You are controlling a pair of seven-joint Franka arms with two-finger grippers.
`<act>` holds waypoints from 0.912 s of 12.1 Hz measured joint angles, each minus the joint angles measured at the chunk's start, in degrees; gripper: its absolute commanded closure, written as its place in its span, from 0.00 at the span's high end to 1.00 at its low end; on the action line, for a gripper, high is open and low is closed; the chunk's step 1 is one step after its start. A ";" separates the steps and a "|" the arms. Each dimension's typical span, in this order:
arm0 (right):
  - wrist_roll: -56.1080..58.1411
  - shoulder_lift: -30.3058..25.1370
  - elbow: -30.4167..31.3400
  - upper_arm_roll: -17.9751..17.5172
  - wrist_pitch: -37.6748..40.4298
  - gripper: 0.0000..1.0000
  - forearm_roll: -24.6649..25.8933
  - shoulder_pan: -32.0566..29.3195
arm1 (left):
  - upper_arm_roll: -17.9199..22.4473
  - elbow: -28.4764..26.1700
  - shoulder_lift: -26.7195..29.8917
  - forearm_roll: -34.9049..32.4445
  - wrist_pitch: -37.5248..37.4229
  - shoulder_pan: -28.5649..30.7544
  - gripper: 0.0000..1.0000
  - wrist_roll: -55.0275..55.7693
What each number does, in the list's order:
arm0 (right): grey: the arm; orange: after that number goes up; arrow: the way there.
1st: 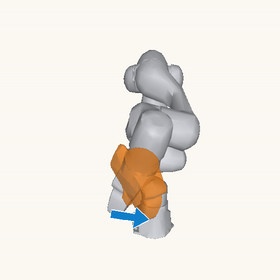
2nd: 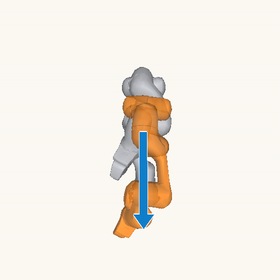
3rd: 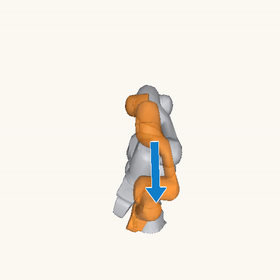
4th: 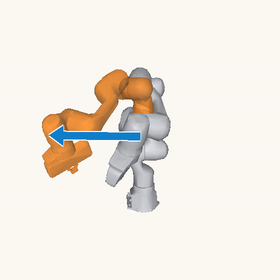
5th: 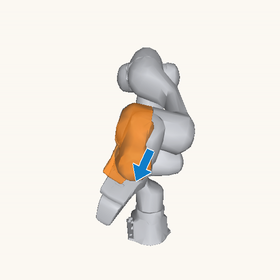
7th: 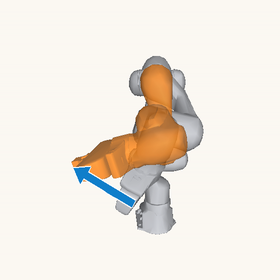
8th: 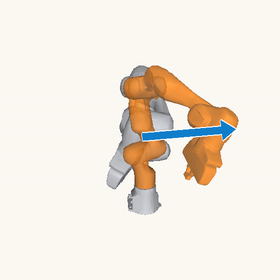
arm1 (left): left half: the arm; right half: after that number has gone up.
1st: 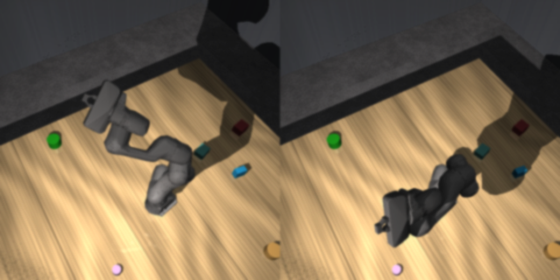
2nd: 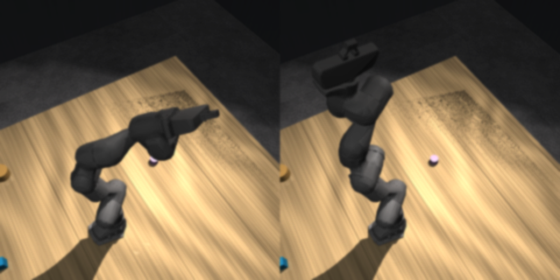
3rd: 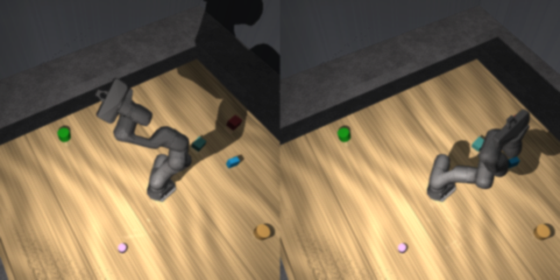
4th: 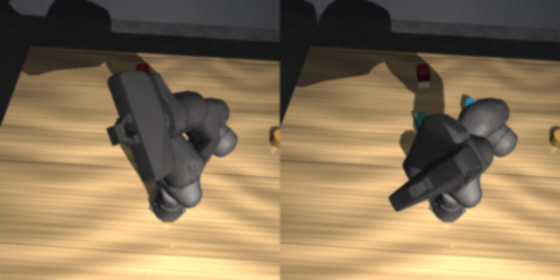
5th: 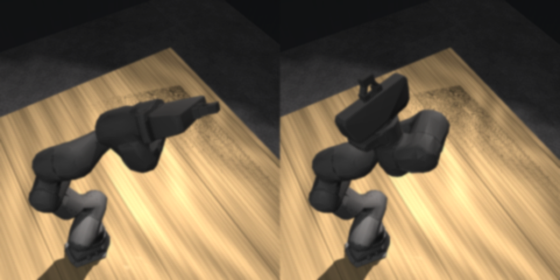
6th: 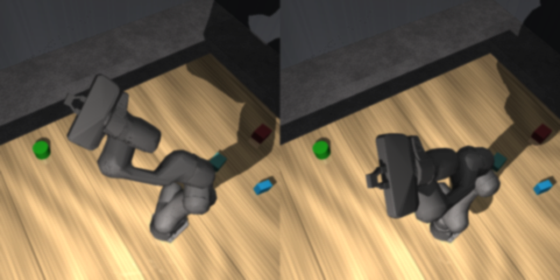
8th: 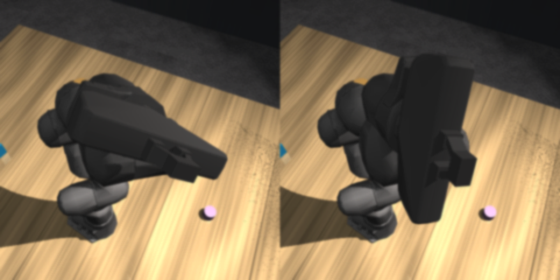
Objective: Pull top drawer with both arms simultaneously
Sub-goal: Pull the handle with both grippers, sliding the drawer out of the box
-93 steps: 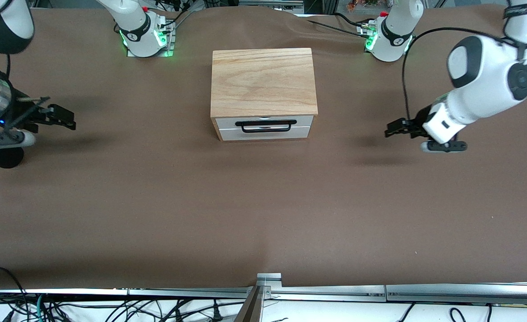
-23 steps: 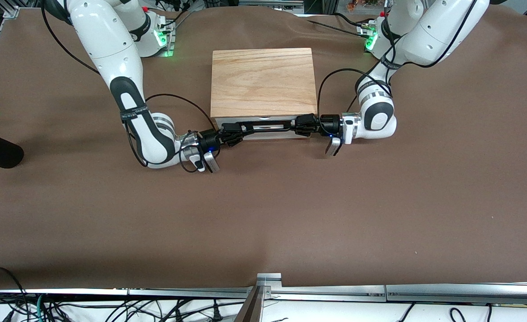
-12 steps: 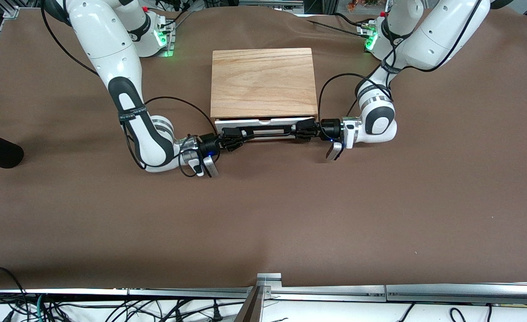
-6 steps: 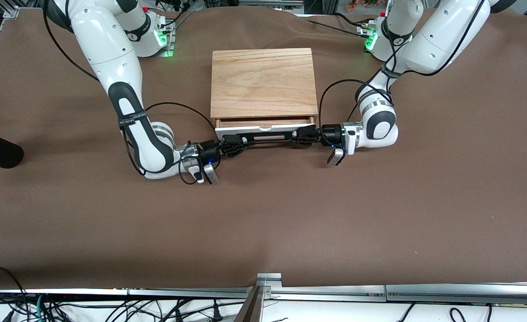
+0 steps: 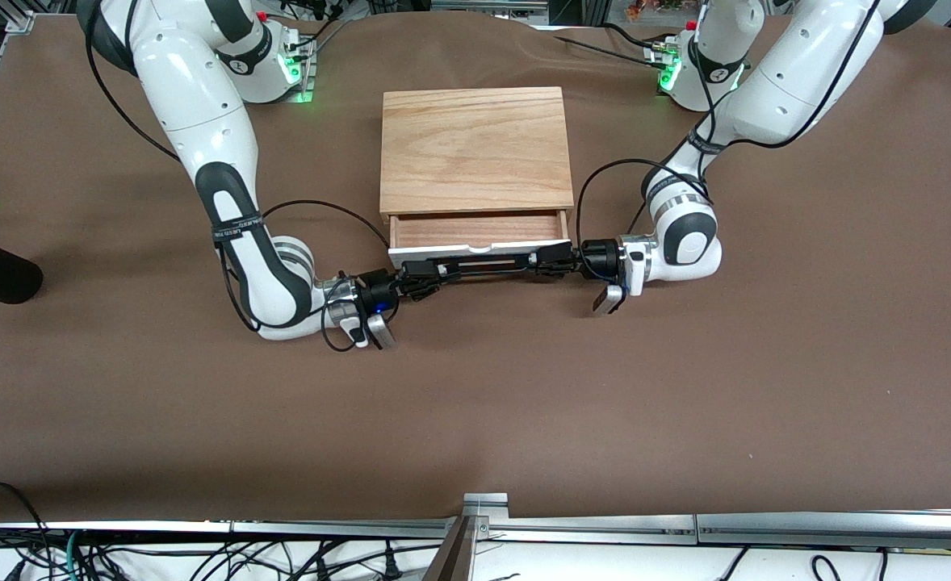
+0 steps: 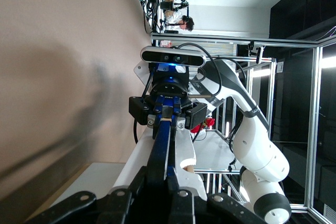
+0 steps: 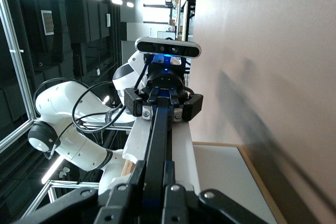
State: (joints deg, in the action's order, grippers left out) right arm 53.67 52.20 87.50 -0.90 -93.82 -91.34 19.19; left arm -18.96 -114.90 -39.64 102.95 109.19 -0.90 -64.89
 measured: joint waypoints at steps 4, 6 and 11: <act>-1.76 2.79 -5.07 -0.17 -0.63 0.00 -0.01 -0.60 | 1.61 4.08 -1.79 -0.60 0.09 -1.18 0.00 2.50; -2.17 4.05 -7.09 -0.38 -1.23 0.00 -0.02 -0.79 | 2.35 5.54 -2.60 -0.74 0.09 -1.67 0.00 3.85; -2.95 5.85 -10.57 -0.66 -2.58 0.00 -0.24 -1.15 | 4.41 8.77 -3.78 -0.81 -0.01 -3.32 0.00 6.05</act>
State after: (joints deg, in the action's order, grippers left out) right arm 50.71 58.06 76.93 -1.57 -96.40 -91.58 18.03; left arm -14.54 -106.12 -43.43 102.13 109.18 -4.22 -58.84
